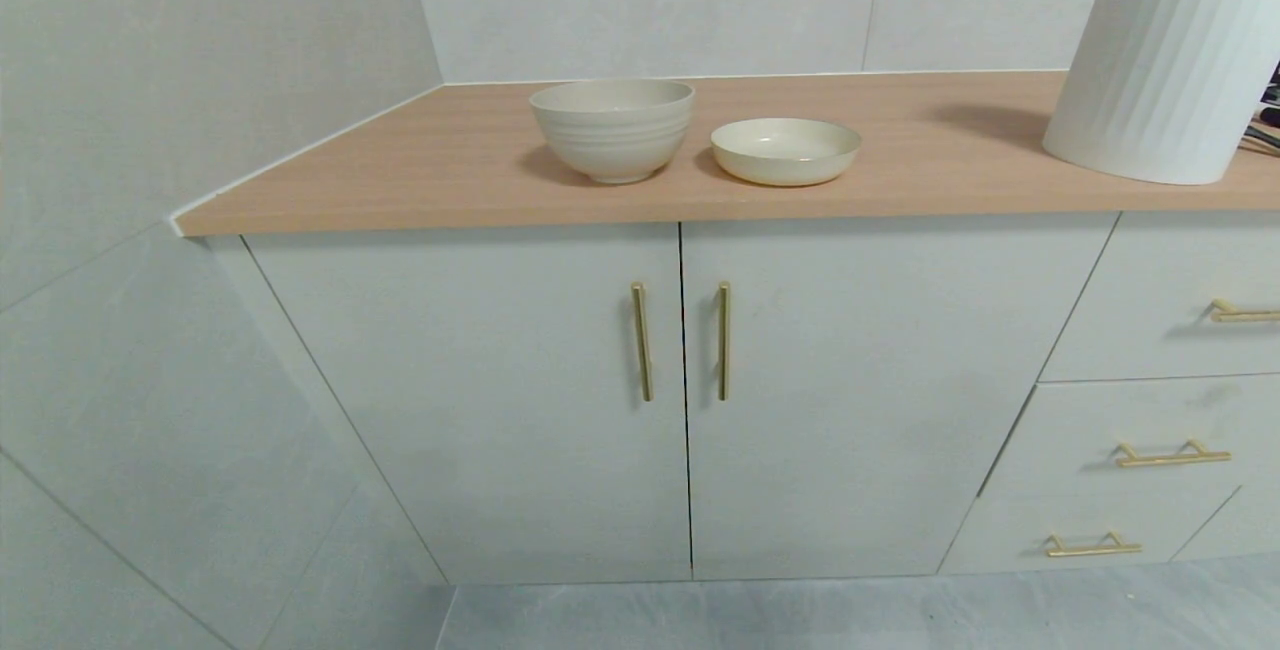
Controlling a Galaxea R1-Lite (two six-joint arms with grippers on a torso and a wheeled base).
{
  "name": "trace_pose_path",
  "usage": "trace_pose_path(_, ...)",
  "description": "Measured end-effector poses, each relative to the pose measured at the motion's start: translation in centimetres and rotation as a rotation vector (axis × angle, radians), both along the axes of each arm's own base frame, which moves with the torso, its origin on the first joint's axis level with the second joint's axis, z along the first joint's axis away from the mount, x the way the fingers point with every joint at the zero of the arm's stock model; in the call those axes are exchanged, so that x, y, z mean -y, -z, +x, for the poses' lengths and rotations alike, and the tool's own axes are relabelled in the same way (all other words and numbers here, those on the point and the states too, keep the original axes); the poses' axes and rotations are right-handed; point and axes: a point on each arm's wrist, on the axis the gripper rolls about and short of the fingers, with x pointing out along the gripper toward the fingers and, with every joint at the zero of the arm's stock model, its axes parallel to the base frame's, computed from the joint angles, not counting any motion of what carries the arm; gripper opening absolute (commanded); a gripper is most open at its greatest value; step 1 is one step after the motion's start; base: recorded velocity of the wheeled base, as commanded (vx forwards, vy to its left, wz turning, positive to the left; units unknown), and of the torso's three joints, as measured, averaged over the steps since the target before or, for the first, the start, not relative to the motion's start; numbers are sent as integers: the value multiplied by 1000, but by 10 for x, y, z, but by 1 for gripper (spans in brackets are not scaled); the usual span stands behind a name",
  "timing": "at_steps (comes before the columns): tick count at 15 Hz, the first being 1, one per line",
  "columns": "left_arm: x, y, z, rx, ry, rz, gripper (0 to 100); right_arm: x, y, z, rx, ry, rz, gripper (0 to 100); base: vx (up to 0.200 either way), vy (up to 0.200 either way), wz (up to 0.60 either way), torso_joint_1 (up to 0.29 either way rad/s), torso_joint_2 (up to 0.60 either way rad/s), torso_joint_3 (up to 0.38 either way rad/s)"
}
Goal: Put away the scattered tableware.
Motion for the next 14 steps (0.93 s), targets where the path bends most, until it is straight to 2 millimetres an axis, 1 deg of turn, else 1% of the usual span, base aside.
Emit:
trace_pose_path(2, 0, 0, 0, 0, 0, 0, 100, -2, -5, 6, -79, -112, 4, 100, 0, 0, 0, 0, 0, 0)
trace_pose_path(4, 0, 0, 0, 0, 0, 0, 100, -4, -9, 15, -152, -176, 10, 100, 0, 0, 0, 0, 0, 0)
trace_pose_path(5, 0, 0, 0, 0, 0, 0, 100, -4, -13, 22, -198, -193, 16, 100, 0, 0, 0, 0, 0, 0)
trace_pose_path(7, 0, 0, 0, 0, 1, 0, 100, -5, -26, 43, -295, -234, 29, 100, 0, 0, 0, 0, 0, 0)
trace_pose_path(9, 0, 0, 0, 0, 1, 0, 100, -8, -41, 71, -370, -313, 28, 100, 0, 0, 0, 0, 0, 0)
trace_pose_path(11, 0, 0, 0, 0, 1, 0, 100, -18, -52, 103, -406, -401, 13, 100, 0, 0, 0, 0, 0, 0)
trace_pose_path(14, 0, 0, 0, 0, 1, 0, 100, -45, -59, 156, -394, -504, -8, 100, 0, 0, 0, 0, 0, 0)
